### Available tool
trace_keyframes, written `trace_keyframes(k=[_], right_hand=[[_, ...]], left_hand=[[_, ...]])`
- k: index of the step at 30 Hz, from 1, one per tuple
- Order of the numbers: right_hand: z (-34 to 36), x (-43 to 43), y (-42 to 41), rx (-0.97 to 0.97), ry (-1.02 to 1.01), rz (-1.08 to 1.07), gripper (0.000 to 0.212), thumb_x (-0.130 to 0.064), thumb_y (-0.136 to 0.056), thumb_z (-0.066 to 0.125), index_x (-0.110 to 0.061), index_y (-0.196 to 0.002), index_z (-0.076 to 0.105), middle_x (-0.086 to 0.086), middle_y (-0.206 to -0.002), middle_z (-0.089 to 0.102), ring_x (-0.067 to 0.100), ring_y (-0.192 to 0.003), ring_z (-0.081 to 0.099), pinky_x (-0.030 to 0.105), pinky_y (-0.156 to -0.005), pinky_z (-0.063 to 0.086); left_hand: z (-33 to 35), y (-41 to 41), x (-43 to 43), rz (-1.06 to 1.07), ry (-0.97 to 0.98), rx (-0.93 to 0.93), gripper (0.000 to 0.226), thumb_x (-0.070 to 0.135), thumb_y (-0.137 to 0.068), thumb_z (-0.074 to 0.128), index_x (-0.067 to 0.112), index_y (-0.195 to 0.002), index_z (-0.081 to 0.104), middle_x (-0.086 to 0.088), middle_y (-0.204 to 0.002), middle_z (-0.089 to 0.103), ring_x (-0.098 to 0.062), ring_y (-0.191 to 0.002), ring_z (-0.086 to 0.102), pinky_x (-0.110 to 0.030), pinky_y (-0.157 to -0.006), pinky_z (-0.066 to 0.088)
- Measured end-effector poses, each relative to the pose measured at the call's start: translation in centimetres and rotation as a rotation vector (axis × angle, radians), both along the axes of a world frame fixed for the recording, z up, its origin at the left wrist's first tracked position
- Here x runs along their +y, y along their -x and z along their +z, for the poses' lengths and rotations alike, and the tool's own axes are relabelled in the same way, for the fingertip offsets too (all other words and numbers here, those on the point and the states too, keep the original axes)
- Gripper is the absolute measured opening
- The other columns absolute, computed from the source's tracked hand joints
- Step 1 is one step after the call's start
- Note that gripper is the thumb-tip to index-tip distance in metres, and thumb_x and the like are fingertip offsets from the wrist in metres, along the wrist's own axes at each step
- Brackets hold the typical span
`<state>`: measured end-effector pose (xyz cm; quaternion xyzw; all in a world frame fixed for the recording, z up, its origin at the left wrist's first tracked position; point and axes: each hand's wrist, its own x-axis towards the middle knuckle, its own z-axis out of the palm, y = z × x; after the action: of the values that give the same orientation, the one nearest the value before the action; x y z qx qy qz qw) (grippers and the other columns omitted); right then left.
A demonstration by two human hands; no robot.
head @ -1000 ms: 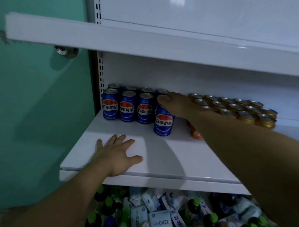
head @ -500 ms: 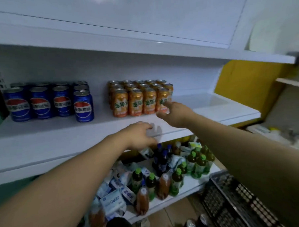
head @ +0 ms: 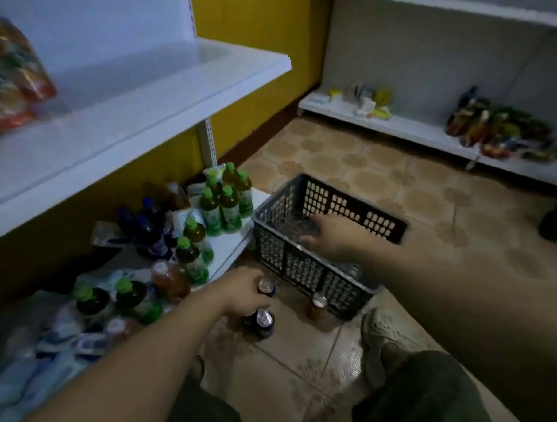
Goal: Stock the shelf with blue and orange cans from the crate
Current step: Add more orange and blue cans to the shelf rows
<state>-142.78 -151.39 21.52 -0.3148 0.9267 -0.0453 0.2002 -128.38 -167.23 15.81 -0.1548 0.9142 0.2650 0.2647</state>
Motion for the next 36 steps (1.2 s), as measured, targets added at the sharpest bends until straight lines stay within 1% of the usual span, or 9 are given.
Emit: trace_keyframes(k=[2,4,7,10,13,17,24,30,36], right_hand=[[-4.1,1.6,1.5,-0.076,-0.053,-0.057,0.072,-0.059,-0.095,0.043,-0.015,-0.15,0.027,0.011,-0.151,0.037,0.03,-0.132,0.042,0.039,-0.104,0.04],[-8.0,2.4,2.7,-0.135,-0.096,-0.098,0.072,-0.059,-0.095,0.043,-0.016,-0.15,0.026,0.012,-0.151,0.035,0.031,-0.132,0.042,0.04,-0.104,0.04],[-13.9,2.1,4.0,-0.221,-0.147,-0.111,0.067,-0.057,-0.095,0.044,-0.015,-0.146,0.032,0.013,-0.145,0.042,0.031,-0.125,0.047,0.039,-0.098,0.043],[-19.8,0.3,4.4,-0.307,-0.181,-0.083,0.065,-0.057,-0.094,0.046,-0.015,-0.143,0.037,0.014,-0.138,0.048,0.031,-0.117,0.052,0.036,-0.088,0.044],[-25.4,-2.5,4.2,-0.376,-0.211,-0.043,0.068,-0.056,-0.092,0.05,-0.017,-0.146,0.035,0.013,-0.141,0.048,0.03,-0.122,0.05,0.036,-0.094,0.044],[-31.1,-6.2,4.0,-0.481,-0.231,0.012,0.074,-0.049,-0.092,0.055,-0.014,-0.151,0.026,0.012,-0.152,0.036,0.029,-0.136,0.039,0.033,-0.107,0.035],[-41.0,-9.5,1.3,-0.602,-0.274,0.039,0.077,-0.038,-0.08,0.073,-0.017,-0.142,0.032,0.011,-0.136,0.043,0.032,-0.119,0.05,0.04,-0.101,0.043],[-43.3,-10.0,0.5,-0.481,-0.22,0.029,0.059,-0.046,-0.084,0.064,-0.018,-0.128,0.037,0.009,-0.121,0.056,0.03,-0.106,0.057,0.037,-0.083,0.045],[-35.6,-8.1,0.9,-0.507,0.028,-0.179,0.057,-0.046,-0.08,0.065,-0.019,-0.126,0.045,0.011,-0.12,0.061,0.033,-0.107,0.058,0.031,-0.074,0.038]], left_hand=[[-4.4,1.5,0.0,0.009,-0.031,-0.04,0.036,0.058,-0.072,0.058,0.024,-0.079,0.047,-0.003,-0.092,0.057,-0.027,-0.089,0.057,-0.035,-0.073,0.044],[-8.3,2.1,-0.4,0.034,-0.074,-0.045,0.043,0.058,-0.064,0.061,0.027,-0.094,0.056,0.004,-0.093,0.059,-0.023,-0.091,0.058,-0.032,-0.074,0.047],[-13.7,2.8,-1.5,0.089,-0.15,-0.09,0.063,0.044,-0.066,0.072,0.027,-0.124,0.053,0.006,-0.113,0.059,-0.015,-0.102,0.056,-0.026,-0.08,0.045],[-21.3,3.1,-3.8,0.197,-0.179,-0.15,0.093,0.061,-0.046,0.066,0.03,-0.132,0.05,0.0,-0.131,0.053,-0.02,-0.11,0.059,-0.036,-0.091,0.051],[-26.5,3.3,-5.1,0.246,-0.174,-0.208,0.096,0.066,-0.045,0.065,0.039,-0.135,0.043,0.001,-0.137,0.048,-0.023,-0.119,0.053,-0.039,-0.096,0.048],[-27.4,4.7,-5.1,0.27,-0.177,-0.231,0.087,0.043,-0.067,0.075,0.031,-0.144,0.035,-0.008,-0.14,0.044,-0.03,-0.124,0.048,-0.039,-0.102,0.042],[-34.2,4.4,-6.3,0.365,-0.28,-0.257,0.092,0.051,-0.056,0.069,0.031,-0.14,0.04,-0.003,-0.136,0.052,-0.023,-0.124,0.05,-0.04,-0.102,0.043],[-36.1,4.0,-7.4,0.399,-0.317,-0.25,0.083,0.042,-0.063,0.074,0.035,-0.138,0.04,-0.002,-0.139,0.049,-0.022,-0.125,0.049,-0.04,-0.103,0.043],[-31.1,4.6,-6.7,0.465,-0.449,-0.174,0.086,0.038,-0.056,0.077,0.029,-0.136,0.045,0.004,-0.13,0.055,-0.017,-0.117,0.056,-0.038,-0.099,0.047]])
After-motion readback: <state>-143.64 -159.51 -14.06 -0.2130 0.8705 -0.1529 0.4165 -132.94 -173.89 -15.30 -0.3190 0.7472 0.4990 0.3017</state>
